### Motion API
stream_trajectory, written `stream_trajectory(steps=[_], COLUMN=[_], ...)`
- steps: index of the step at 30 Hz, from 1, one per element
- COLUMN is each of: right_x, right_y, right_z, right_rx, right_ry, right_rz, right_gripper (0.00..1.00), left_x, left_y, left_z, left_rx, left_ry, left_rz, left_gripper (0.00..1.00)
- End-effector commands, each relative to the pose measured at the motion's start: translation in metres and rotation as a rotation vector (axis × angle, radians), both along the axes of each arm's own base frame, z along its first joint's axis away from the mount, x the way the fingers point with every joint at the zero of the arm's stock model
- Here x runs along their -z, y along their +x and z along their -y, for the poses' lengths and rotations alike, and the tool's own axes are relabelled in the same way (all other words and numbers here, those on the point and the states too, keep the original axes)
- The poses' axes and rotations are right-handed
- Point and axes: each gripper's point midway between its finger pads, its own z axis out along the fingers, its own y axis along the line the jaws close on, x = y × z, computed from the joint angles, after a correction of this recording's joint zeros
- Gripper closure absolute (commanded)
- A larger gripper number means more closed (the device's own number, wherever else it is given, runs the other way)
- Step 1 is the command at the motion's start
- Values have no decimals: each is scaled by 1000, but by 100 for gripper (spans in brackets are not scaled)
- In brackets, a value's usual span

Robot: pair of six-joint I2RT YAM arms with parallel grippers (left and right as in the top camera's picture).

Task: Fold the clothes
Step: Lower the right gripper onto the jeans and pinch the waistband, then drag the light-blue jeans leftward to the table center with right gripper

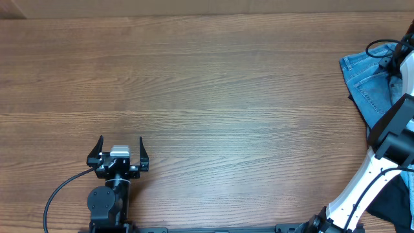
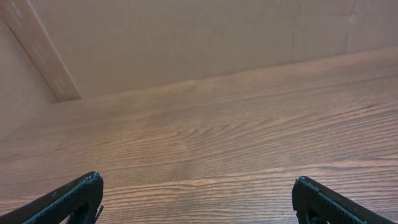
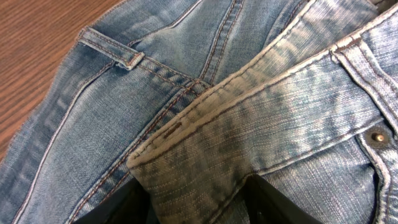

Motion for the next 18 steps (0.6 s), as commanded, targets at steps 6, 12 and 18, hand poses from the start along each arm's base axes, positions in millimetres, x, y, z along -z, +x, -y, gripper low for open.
stream_trajectory(steps=[6,12,18], right_x=[10,-35,-126], right_y=[-2,0,-10], right_z=[13,13,8], right_rx=[7,-26,-50], right_ry=[-6,-51,-136], right_rz=[-10,30,129], right_gripper=[77,96,96], left_x=[0,0,0], left_y=[0,0,0], left_z=[0,0,0], left_rx=[-1,-1,-1], left_ry=[20,20,20], left_rz=[1,1,1], left_gripper=[0,0,0])
